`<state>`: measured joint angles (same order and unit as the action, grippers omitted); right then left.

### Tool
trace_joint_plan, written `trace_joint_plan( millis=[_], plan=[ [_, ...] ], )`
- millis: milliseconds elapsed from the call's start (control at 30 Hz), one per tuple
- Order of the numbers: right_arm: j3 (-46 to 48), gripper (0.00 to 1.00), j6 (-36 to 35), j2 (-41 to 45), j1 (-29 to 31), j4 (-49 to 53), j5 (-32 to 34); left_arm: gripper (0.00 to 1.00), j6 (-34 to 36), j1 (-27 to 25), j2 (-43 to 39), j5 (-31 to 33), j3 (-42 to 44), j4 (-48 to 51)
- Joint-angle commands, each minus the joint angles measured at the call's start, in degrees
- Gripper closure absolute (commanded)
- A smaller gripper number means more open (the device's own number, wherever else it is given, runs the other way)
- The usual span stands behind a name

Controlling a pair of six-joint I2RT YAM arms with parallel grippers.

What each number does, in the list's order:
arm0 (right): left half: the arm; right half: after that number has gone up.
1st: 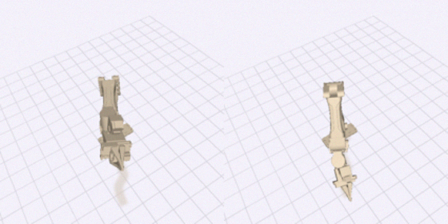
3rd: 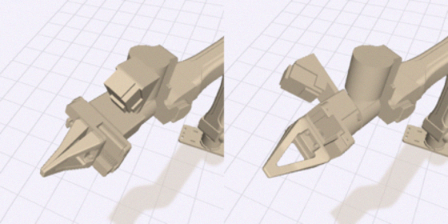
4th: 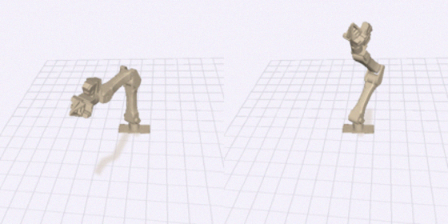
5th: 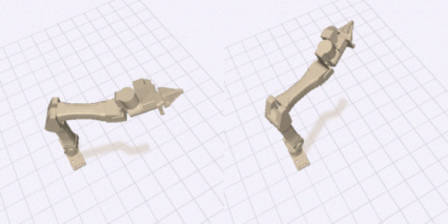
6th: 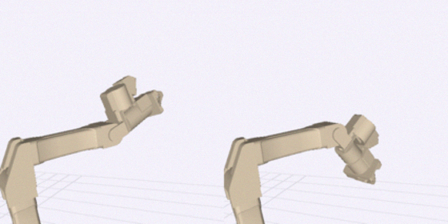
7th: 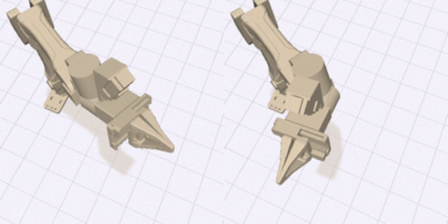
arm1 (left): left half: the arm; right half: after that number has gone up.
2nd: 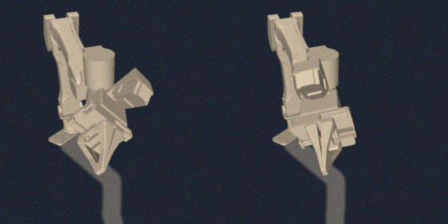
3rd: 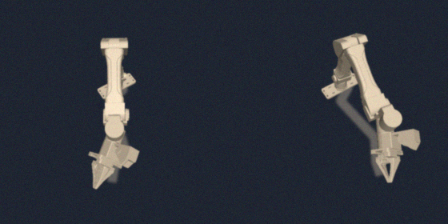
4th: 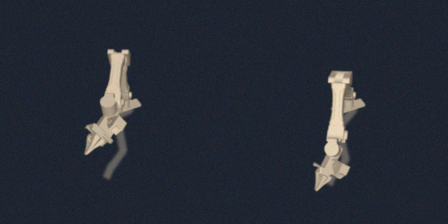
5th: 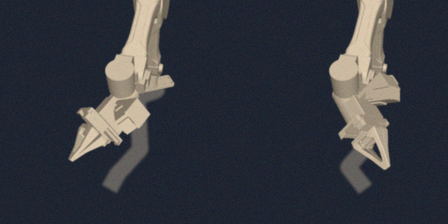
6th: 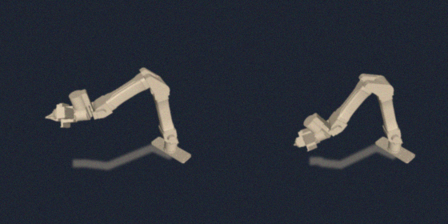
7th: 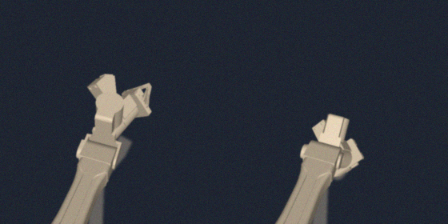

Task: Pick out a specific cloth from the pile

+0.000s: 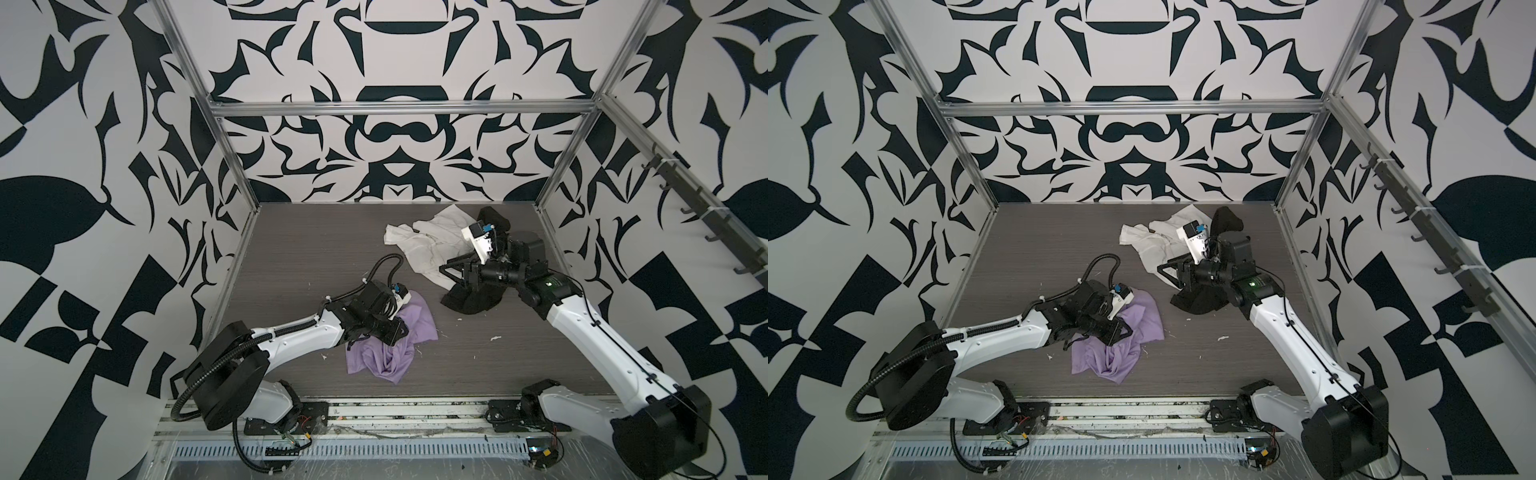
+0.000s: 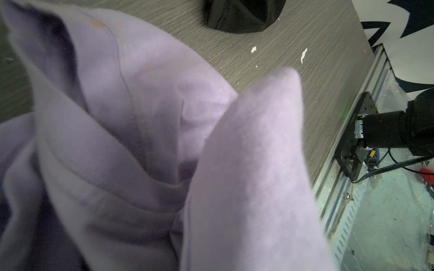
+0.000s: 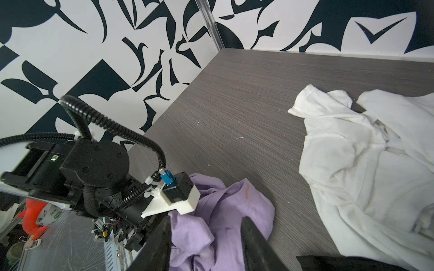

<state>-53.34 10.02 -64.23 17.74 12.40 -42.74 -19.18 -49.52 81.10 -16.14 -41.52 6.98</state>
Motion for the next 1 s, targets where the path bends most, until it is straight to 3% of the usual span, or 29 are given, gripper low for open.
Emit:
trace_joint_plan(
  millis=[0,267,400,567,767,900,967],
  plan=[
    [0.4,0.5,-0.1,0.1,0.3,-1.9,-0.2,0.78,1.3,0.0,0.4,0.1,0.6,-1.5],
    [0.8,0.51,0.0,-0.2,0.3,-2.1,-0.2,0.35,4.0,0.0,-1.8,1.6,-0.2,0.5],
    [1.1,0.51,0.3,0.0,0.3,-2.1,-0.2,0.25,5.3,0.2,-4.8,4.3,-0.8,2.3],
    [1.7,0.51,0.9,0.3,0.3,-2.1,-0.3,0.18,6.0,0.6,-7.6,5.8,-1.9,3.8],
    [2.5,0.51,2.2,0.2,1.2,-2.2,0.0,0.18,4.6,0.8,-11.3,4.9,-3.3,2.8],
    [3.7,0.51,1.5,1.3,2.4,-1.3,5.1,0.19,4.0,1.7,-12.2,5.1,-3.0,1.8],
    [5.6,0.52,1.5,3.3,2.4,-2.3,11.1,0.19,3.8,2.5,-13.1,5.7,-2.9,1.5]
  ],
)
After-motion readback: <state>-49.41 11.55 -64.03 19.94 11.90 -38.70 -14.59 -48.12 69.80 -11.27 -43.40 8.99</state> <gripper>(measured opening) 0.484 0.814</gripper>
